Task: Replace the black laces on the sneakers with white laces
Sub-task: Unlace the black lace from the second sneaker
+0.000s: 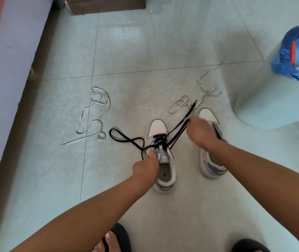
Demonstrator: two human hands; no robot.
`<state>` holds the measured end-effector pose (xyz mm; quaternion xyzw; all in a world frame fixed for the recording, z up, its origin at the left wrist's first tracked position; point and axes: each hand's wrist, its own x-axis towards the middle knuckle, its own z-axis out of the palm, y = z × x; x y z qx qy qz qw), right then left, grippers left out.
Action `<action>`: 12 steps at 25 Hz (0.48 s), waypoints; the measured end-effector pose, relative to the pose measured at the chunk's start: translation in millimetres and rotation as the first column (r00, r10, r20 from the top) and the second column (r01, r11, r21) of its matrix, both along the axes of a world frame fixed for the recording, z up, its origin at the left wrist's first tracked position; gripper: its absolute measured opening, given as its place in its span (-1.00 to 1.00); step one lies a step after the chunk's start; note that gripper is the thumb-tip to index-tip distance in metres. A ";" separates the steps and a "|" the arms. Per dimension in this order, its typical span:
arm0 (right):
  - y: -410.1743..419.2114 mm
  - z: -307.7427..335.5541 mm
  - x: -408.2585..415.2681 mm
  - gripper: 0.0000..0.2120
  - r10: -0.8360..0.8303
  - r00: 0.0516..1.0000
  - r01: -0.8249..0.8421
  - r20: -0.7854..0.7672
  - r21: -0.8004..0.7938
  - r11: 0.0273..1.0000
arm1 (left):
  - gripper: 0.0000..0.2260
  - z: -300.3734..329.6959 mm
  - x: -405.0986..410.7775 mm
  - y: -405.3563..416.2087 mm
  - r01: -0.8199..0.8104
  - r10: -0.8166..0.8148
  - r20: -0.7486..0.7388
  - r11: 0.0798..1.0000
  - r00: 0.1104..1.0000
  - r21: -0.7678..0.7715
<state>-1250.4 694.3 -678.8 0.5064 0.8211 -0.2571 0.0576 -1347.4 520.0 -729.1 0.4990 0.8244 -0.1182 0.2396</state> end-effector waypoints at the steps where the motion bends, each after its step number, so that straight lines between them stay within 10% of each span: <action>1: 10.3 6.1 5.3 -0.80 0.056 0.998 -0.063 0.034 0.290 0.955 | -0.69 1.0 -0.4 -1.0 0.003 -0.003 -0.008 1.000 1.000 -0.006; 3: 12.6 4.7 14.7 -0.82 0.198 0.966 -0.258 0.168 0.532 0.806 | -0.71 4.0 0.1 -5.0 0.068 -0.070 -0.045 0.997 0.997 -0.032; 5: -19.4 -2.9 12.0 -0.64 0.044 0.998 -0.047 0.039 0.088 0.995 | -0.69 5.2 1.8 -7.6 0.112 -0.115 -0.061 0.992 0.991 -0.056; 7: -58.6 -10.3 7.3 -0.55 -0.339 0.941 0.271 0.010 -0.625 0.733 | -0.68 6.6 2.3 -8.4 0.127 -0.132 -0.070 0.989 0.989 -0.070; 9: -73.8 -16.9 4.2 -0.56 -0.551 0.830 0.365 0.080 -0.826 0.429 | -0.69 8.2 2.1 -8.2 0.133 -0.138 -0.084 0.989 0.987 -0.070; 12: -62.7 -20.2 1.1 -0.71 -0.680 0.728 0.476 0.083 -0.775 0.415 | -0.71 9.1 0.6 -8.9 0.133 -0.136 -0.067 0.990 0.988 -0.045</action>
